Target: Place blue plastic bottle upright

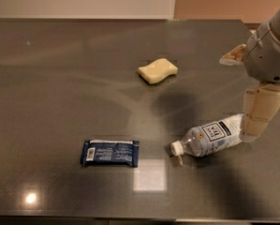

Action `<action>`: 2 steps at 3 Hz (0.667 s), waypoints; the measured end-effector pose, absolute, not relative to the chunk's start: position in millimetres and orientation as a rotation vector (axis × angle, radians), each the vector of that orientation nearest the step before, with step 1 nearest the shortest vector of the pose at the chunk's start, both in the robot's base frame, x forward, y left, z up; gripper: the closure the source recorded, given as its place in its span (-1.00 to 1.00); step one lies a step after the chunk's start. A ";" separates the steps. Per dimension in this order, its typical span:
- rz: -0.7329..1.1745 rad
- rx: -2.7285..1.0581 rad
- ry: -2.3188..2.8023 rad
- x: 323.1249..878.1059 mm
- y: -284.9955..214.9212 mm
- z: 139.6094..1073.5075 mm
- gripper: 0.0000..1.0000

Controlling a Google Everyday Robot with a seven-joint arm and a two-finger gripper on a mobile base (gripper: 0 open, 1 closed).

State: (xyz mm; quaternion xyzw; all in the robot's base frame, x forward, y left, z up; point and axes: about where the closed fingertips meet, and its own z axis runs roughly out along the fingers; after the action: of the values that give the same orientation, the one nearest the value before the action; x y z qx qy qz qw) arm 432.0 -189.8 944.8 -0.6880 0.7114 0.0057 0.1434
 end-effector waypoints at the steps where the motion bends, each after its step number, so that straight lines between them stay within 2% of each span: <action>1: 0.048 -2.088 1.966 420.0 -179.2 924.7 -1.00; 2: 0.064 -2.171 1.908 408.4 -174.2 902.9 -1.00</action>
Offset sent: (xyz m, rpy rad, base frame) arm -0.0374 0.0194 -0.0734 -0.0352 0.0712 0.2460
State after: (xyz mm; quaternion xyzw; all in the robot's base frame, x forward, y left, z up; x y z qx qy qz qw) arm 408.4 -174.2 902.9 -0.7450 0.6549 0.0218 0.1248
